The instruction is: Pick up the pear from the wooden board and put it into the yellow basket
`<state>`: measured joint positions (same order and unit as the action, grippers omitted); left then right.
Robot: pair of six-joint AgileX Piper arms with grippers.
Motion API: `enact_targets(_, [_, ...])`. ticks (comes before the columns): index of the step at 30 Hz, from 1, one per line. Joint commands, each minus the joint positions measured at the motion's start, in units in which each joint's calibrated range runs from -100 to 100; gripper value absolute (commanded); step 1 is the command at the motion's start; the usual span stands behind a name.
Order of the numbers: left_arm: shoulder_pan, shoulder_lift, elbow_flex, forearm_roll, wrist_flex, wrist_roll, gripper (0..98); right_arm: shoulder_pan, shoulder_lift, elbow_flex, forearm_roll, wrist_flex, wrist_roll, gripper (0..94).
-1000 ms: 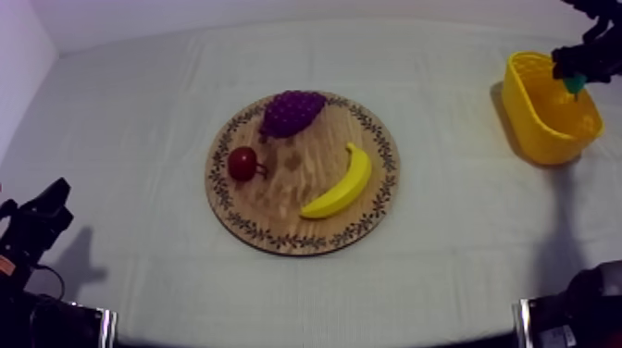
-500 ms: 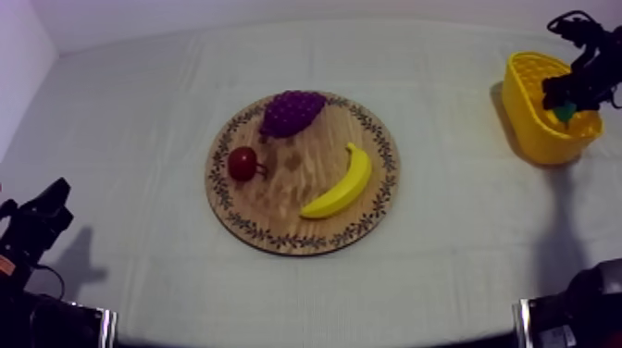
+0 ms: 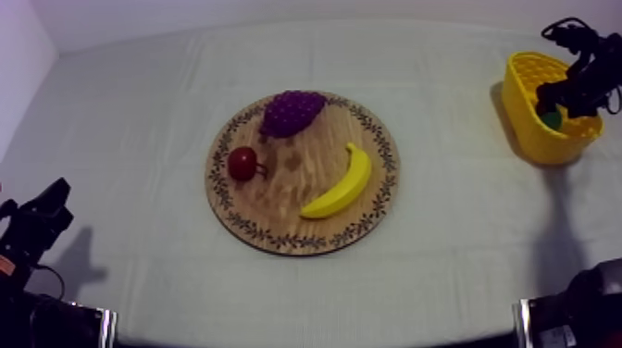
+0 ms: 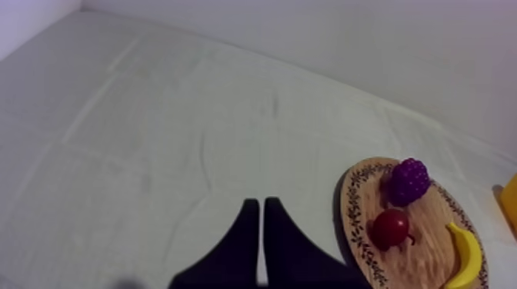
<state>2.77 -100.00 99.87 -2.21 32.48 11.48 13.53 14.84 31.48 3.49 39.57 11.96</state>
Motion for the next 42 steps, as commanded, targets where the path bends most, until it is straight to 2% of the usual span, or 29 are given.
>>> enact_targets(1, [0.01, 0.0, 0.02, -0.02, 0.01, 0.01, 0.1, 0.01, -0.3, 0.08, 0.04, -0.24, 0.03, 61.4])
enact_targets(6, [0.01, 0.0, 0.02, -0.02, 0.01, 0.02, 0.1, 0.04, -2.12, 0.67, -0.39, -1.29, 0.53, 60.2])
enact_targets(9, [0.01, 0.0, 0.02, -0.02, 0.01, 0.02, 0.1, 0.04, -4.54, 1.62, -2.02, -2.53, 1.9, 56.3])
enact_targets(14, [0.01, 0.0, 0.02, -0.02, 0.01, 0.02, 0.1, -0.31, -11.69, 4.39, -7.82, -5.53, 7.19, 44.0])
enact_targets(17, [0.01, 0.0, 0.02, -0.02, 0.01, 0.02, 0.1, -0.95, -17.68, 7.6, -11.26, -8.09, 8.65, 34.0])
enact_targets(22, [0.01, 0.0, 0.02, -0.02, 0.01, 0.02, 0.1, -2.52, -29.33, 16.1, -18.28, -11.77, 13.47, 21.6])
enact_targets(25, [0.01, 0.0, 0.02, -0.02, 0.01, 0.02, 0.1, -4.05, -36.82, 22.41, -20.53, -13.47, 15.63, 16.8])
enact_targets(36, [0.01, 0.0, 0.02, -0.02, 0.01, 0.02, 0.1, -8.67, -67.28, 45.47, -22.36, -17.29, 19.74, 2.5])
enact_targets(39, [0.01, 0.0, 0.02, -0.02, 0.01, 0.02, 0.1, -9.21, -75.43, 50.43, -21.88, -16.67, 19.16, 1.2])
enact_targets(42, [0.01, 0.0, 0.02, -0.02, 0.01, 0.01, 0.1, -9.88, -82.46, 54.65, -20.27, -15.41, 17.52, 0.8])
